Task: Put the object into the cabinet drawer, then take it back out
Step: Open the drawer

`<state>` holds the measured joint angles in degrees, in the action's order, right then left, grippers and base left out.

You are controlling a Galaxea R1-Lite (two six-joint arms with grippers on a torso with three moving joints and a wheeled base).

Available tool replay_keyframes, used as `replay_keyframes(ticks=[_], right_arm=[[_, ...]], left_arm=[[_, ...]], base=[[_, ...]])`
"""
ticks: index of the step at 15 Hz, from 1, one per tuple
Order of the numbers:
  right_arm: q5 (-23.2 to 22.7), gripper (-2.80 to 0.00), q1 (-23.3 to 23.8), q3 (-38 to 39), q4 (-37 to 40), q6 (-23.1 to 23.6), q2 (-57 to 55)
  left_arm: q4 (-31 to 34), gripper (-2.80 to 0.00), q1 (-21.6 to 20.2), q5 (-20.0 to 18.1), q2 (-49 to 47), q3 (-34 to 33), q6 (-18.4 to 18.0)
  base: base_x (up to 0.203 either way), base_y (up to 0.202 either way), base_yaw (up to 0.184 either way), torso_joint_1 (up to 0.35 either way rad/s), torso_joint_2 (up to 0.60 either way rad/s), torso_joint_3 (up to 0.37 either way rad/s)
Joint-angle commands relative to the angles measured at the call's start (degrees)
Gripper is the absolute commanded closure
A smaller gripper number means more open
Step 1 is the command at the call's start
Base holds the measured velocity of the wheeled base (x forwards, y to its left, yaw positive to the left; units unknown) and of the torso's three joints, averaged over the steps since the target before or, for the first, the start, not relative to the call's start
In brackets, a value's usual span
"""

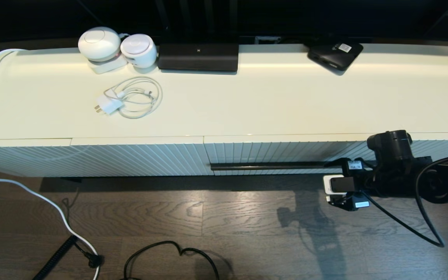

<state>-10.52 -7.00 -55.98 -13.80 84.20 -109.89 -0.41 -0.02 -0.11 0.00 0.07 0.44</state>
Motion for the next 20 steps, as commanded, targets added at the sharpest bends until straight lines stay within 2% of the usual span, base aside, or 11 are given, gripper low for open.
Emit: replay_keyframes(ticks=[1,7,14,17,20], right_arm=[[-0.1,-2.80,0.0,-0.6,-0.4,0.4,-1.2],[-0.1,-2.80,0.0,-0.6,-0.2,0.1,1.4],[-0.1,-2.80,1.5,2.2,9.2,0.3,8.8],[-0.1,-2.80,1.8,1.2,8.2,0.4,7.7],[-0.4,-2.80,1.1,1.3,2.9,-0.2,4.7]], left_arm=[[0.0,0.00,-0.1,0.0,0.0,0.0,0.0],[0.0,0.00,-0.1,0.0,0.0,0.0,0.0],[0.0,0.00,-0.1,0.0,0.0,-0.1,0.0],[0.0,0.00,-0.1,0.0,0.0,0.0,0.0],[0.0,0.00,-0.1,0.0,0.0,0.0,0.0]], base=[[0.000,0.000,0.000,0.000,0.00,0.000],[0.000,0.000,0.000,0.000,0.00,0.000],[0.000,0.000,0.000,0.000,0.00,0.000],[0.000,0.000,0.000,0.000,0.00,0.000],[0.000,0.000,0.000,0.000,0.00,0.000]])
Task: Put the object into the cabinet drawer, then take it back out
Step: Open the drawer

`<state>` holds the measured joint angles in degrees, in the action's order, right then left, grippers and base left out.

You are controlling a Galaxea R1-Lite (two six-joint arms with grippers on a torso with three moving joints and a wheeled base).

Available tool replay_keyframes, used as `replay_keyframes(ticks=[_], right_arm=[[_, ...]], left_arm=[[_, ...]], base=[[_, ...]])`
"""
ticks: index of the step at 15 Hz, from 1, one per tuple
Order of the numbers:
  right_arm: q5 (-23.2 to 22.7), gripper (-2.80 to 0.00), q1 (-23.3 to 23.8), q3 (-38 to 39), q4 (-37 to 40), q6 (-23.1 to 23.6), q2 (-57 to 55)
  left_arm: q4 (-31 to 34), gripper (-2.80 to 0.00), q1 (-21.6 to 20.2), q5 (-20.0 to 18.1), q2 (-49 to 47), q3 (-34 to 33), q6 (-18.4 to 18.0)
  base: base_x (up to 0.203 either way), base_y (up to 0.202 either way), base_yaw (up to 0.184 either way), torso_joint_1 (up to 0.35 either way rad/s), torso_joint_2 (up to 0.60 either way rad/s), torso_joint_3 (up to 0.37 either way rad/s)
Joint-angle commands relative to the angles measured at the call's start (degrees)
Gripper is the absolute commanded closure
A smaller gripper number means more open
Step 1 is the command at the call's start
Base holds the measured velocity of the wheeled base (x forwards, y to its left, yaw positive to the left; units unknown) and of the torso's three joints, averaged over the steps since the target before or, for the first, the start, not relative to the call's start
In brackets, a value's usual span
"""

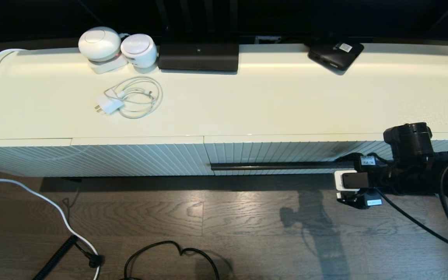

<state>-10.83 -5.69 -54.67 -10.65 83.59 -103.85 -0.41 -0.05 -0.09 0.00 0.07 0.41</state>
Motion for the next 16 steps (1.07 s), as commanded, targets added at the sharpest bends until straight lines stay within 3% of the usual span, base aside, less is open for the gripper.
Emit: replay_keyframes(ticks=[1,16], right_arm=[[-0.1,-2.80,-0.2,-0.3,-0.5,0.4,-2.3],[-0.7,-2.80,-1.4,-2.4,-0.8,-0.8,-3.3]], left_arm=[[0.0,0.00,0.0,0.0,0.0,0.0,0.0],[0.0,0.00,0.0,0.0,0.0,0.0,0.0]], base=[[0.000,0.000,0.000,0.000,0.00,0.000],[0.000,0.000,0.000,0.000,0.00,0.000]])
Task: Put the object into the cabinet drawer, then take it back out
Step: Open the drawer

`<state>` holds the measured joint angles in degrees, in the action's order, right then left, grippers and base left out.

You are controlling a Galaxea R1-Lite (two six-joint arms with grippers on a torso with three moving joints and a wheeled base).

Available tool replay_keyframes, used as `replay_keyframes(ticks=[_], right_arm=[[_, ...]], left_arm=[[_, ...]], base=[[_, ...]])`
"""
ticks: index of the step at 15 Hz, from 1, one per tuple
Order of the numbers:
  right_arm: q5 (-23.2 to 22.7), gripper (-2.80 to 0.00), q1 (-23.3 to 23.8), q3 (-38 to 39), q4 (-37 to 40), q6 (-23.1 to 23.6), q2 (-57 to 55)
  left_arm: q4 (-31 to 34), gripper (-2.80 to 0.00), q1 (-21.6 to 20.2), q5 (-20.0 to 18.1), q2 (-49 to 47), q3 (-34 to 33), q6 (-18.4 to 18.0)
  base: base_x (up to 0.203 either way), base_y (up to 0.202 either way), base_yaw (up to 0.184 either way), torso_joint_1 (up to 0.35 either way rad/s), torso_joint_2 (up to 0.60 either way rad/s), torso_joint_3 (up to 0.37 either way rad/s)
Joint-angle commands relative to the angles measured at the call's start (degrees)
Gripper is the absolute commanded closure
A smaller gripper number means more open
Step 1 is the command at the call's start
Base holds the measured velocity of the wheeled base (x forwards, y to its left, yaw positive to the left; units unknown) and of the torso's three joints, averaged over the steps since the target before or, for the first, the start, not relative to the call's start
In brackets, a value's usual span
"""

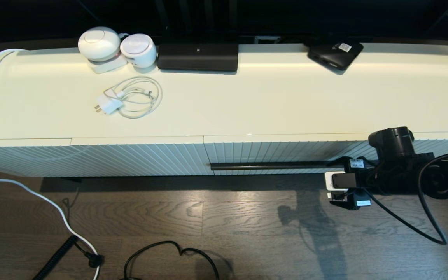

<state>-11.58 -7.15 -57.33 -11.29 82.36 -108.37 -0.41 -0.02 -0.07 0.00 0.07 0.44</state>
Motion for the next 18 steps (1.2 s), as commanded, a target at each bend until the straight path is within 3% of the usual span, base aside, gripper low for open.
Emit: replay_keyframes(ticks=[1,7,11,18], right_arm=[[-0.1,-2.80,0.0,1.7,0.2,0.6,2.8],[0.3,-2.80,0.4,0.7,2.5,1.0,3.2],[0.2,-2.80,0.5,0.6,-3.1,1.0,0.8],[0.2,-2.80,0.5,1.5,-4.1,0.9,-0.9]], left_arm=[[0.0,0.00,-0.1,0.0,0.0,0.0,0.0],[0.0,0.00,-0.1,0.0,0.0,0.0,0.0],[0.0,0.00,-0.1,0.0,0.0,0.0,0.0],[0.0,0.00,-0.1,0.0,0.0,0.0,0.0]], base=[[0.000,0.000,0.000,0.000,0.00,0.000],[0.000,0.000,0.000,0.000,0.00,0.000],[0.000,0.000,0.000,0.000,0.00,0.000],[0.000,0.000,0.000,0.000,0.00,0.000]])
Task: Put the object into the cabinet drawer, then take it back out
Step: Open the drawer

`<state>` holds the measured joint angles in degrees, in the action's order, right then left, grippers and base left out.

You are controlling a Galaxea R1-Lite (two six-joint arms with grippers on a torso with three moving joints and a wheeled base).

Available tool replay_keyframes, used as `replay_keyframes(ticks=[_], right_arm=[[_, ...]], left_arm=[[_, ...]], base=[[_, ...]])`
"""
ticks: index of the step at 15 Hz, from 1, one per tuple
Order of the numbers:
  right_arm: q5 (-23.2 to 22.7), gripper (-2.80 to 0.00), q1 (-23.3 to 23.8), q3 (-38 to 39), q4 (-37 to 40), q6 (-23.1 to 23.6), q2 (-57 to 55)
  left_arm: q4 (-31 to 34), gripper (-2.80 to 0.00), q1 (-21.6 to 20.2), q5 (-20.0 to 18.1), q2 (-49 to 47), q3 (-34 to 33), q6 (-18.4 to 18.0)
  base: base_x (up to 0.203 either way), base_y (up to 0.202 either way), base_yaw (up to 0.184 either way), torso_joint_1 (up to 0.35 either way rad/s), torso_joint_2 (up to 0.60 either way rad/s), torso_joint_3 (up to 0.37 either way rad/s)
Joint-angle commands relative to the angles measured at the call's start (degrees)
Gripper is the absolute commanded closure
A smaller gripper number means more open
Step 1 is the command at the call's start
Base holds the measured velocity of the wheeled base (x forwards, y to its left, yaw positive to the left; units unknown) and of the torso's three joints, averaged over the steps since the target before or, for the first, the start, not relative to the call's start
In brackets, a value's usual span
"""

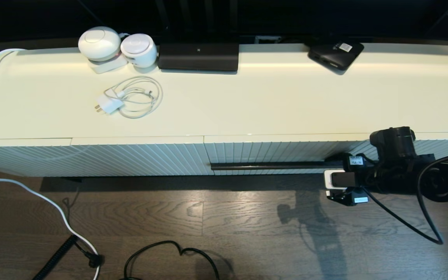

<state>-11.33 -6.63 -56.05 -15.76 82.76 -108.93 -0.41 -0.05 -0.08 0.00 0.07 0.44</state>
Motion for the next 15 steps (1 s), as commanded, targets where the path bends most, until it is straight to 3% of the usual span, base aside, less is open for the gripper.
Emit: replay_keyframes(ticks=[1,15], right_arm=[[-0.1,-2.80,0.0,0.2,0.4,0.5,-0.6],[0.1,-2.80,-0.3,2.8,0.9,0.4,-2.0]], left_arm=[[0.0,0.00,0.0,0.0,0.0,0.0,0.0],[0.0,0.00,0.0,0.0,0.0,0.0,0.0]], base=[[0.000,0.000,0.000,0.000,0.00,0.000],[0.000,0.000,0.000,0.000,0.00,0.000]])
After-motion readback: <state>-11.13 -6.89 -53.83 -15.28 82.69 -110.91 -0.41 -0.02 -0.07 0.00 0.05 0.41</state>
